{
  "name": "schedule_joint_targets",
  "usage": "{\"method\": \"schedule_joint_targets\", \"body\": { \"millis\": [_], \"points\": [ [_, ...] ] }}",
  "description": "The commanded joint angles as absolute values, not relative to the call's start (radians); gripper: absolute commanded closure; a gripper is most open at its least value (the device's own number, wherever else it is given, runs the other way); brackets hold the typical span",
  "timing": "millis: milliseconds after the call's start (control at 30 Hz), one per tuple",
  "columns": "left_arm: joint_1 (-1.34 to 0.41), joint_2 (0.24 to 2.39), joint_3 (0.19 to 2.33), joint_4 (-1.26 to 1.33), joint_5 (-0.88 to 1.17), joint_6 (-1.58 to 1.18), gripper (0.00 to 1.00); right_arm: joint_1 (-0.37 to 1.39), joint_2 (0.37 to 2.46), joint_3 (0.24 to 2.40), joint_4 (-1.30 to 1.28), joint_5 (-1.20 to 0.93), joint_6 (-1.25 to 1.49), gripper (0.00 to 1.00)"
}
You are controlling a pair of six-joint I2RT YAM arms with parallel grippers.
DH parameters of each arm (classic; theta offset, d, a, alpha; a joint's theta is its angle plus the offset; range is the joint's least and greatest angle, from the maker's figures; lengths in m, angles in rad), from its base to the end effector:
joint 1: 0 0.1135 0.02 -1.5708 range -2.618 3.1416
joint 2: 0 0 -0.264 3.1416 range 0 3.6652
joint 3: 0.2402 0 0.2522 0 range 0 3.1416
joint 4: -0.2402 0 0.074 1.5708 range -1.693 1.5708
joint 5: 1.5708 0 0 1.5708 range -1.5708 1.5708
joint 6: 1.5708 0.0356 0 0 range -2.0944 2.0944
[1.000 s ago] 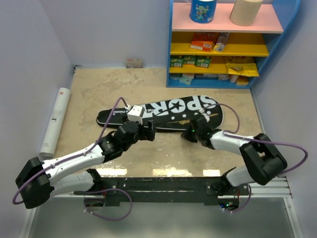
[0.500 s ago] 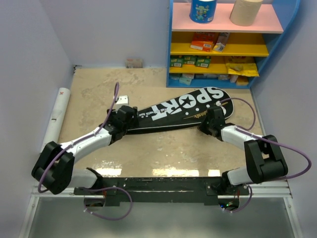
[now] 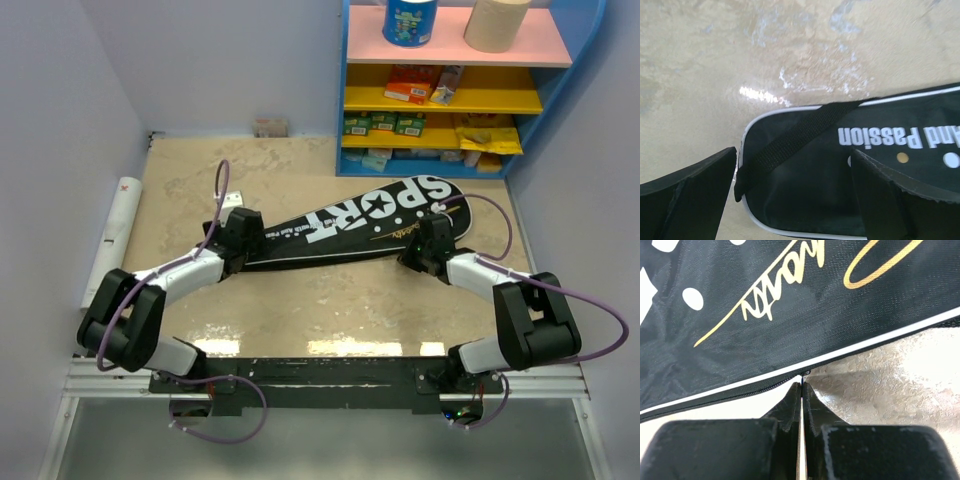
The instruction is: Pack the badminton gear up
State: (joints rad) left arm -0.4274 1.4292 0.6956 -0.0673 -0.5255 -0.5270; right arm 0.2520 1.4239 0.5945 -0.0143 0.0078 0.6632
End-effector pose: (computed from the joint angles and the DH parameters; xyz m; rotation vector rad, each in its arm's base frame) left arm 0.2602 -0.0989 0.1802 -0.3538 2.2155 0.1178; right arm 0.2556 0.0655 0.1526 0.5049 2.4033 0.4042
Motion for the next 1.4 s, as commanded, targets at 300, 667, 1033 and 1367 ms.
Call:
{"method": "schedule_joint_targets", "body": {
  "millis": [300,667,1033,1367],
  "points": [
    [-0.426,1.552,0.542,0.179,-0.400,-0.558,0.00,0.252,1.416,0.600,0.043,-0.089,0.562,1.00],
    [-0.578,1.497,0.491,0.183,-0.347,-0.609,0.00,0.494,1.554,0.712,0.096,-0.118,0.647,1.00],
    [-0.683,1.444,0.373,0.301,-0.216,-0.696,0.00,0.791,1.756,0.888,0.242,-0.244,0.765,1.00],
    [-0.775,1.394,0.281,0.417,-0.141,-0.773,0.00,0.910,1.859,0.946,0.385,-0.305,0.841,1.00]
  ]
}}
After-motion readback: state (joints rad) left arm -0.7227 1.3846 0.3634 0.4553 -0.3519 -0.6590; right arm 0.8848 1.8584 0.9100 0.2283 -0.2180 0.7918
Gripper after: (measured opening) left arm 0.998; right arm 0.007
